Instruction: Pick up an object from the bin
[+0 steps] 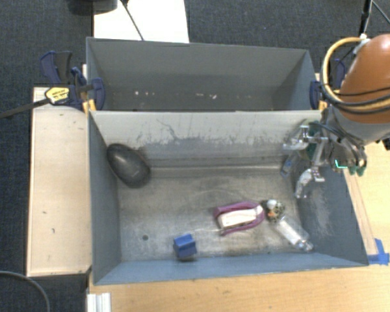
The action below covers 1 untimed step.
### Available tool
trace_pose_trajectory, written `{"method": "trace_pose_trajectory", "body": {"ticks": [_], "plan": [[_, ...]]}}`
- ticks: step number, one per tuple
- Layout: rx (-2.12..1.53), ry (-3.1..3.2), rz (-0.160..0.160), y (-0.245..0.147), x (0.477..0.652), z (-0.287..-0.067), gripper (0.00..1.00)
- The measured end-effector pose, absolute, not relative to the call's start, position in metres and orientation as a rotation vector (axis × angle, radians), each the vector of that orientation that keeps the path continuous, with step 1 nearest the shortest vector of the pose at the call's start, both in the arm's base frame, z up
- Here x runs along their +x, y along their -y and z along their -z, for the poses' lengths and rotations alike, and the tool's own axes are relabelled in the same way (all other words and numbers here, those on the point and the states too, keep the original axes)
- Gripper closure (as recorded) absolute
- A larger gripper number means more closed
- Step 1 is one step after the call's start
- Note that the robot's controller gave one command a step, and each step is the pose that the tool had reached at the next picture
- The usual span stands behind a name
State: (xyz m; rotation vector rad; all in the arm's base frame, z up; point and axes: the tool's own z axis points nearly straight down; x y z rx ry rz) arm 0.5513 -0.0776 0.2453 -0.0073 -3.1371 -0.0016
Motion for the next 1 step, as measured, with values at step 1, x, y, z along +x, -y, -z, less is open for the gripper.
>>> {"method": "trace_pose_trajectory", "body": {"ticks": [1], "plan": [[0.479, 3.109, -0.005, 0.0276, 0.5555, -0.0917, 0.0]]}}
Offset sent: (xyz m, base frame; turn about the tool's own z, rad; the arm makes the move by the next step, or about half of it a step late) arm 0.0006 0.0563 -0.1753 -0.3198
